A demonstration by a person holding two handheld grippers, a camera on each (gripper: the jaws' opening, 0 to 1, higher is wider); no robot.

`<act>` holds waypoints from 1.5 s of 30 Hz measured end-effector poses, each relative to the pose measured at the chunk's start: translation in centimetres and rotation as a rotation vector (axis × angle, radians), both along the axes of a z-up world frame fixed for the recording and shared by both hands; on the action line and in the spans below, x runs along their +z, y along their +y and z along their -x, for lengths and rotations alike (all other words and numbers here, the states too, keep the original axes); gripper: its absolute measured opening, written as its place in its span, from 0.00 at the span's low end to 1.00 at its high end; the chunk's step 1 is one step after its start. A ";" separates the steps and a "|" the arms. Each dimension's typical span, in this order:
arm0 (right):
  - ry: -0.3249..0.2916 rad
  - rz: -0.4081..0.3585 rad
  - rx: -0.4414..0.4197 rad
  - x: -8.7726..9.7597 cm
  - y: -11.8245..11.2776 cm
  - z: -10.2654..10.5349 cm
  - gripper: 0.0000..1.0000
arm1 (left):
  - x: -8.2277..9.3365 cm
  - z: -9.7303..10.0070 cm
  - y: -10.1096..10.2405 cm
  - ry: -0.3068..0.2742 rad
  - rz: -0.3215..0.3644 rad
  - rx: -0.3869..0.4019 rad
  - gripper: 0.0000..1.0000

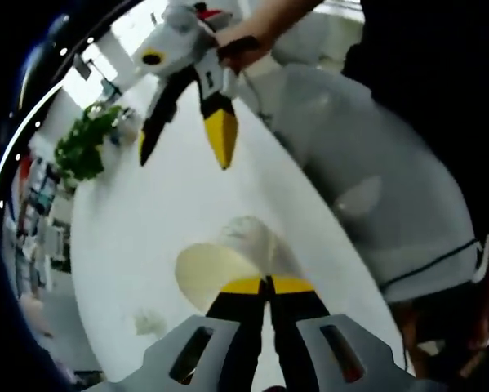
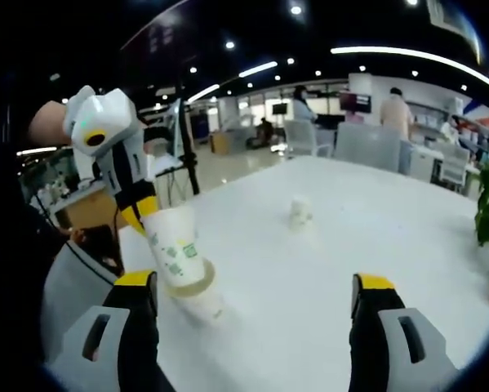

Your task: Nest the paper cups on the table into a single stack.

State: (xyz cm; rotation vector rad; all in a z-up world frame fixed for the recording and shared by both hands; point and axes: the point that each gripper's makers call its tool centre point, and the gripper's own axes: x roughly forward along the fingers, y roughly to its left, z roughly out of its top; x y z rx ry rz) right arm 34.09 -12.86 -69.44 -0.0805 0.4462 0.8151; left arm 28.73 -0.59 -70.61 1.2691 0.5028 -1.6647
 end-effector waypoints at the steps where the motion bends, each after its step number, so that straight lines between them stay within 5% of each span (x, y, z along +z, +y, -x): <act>1: 0.001 0.001 -0.001 0.0 0.0 0.0 0.97 | 0.0 0.0 -0.1 -0.004 -0.002 -0.007 0.00; 11: 0.005 0.005 0.007 0.0 -0.4 0.0 0.97 | -0.8 -0.8 -0.1 -0.111 -0.105 -0.169 0.00; 27: 0.021 -0.015 -0.004 -0.3 -0.9 -0.1 0.97 | -3.3 -0.2 -0.6 -0.142 -0.236 -0.324 0.00; 45: 0.060 -0.037 -0.010 -1.4 -1.5 0.5 0.95 | -5.0 -0.3 -1.4 -0.091 -0.277 -0.305 0.02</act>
